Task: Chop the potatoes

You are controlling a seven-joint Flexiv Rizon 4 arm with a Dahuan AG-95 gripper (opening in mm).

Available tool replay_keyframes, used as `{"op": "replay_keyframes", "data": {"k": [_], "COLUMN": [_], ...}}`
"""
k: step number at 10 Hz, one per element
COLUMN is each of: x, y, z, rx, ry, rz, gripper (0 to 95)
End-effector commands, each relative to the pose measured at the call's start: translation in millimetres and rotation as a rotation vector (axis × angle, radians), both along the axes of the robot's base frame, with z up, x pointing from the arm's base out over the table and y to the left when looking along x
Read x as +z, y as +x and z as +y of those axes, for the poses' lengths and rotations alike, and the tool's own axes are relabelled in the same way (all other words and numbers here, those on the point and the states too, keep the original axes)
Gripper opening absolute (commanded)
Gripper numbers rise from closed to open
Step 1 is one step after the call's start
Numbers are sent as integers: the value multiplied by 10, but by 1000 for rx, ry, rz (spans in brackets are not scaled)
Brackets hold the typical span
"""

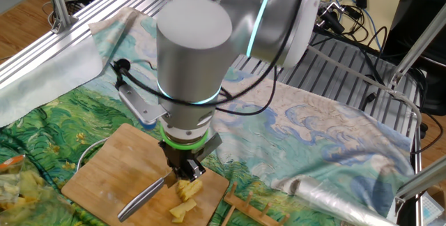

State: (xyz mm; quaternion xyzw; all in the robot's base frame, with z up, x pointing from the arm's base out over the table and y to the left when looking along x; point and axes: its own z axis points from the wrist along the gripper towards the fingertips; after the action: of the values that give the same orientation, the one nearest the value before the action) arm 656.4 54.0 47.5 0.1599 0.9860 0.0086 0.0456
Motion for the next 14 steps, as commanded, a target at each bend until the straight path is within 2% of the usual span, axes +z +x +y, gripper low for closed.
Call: {"op": "replay_keyframes", "data": {"k": [1, 2, 3, 7, 8, 9, 12, 13, 14], "x": [-411, -390, -364, -354, -349, -297, -122, -113, -44], "y": [108, 121, 119, 135, 140, 133, 105, 103, 97], "z": [107, 95, 87, 80, 78, 63, 30, 28, 17], "rx": [-20, -14, -12, -13, -7, 1, 8, 11, 14], "ry": [-8, -25, -36, -8, -12, -11, -10, -17, -18], "rz": [-52, -33, -28, -32, -28, -7, 15, 14, 26], "gripper": [0, 0, 0, 0, 0, 0, 0, 0, 0]}}
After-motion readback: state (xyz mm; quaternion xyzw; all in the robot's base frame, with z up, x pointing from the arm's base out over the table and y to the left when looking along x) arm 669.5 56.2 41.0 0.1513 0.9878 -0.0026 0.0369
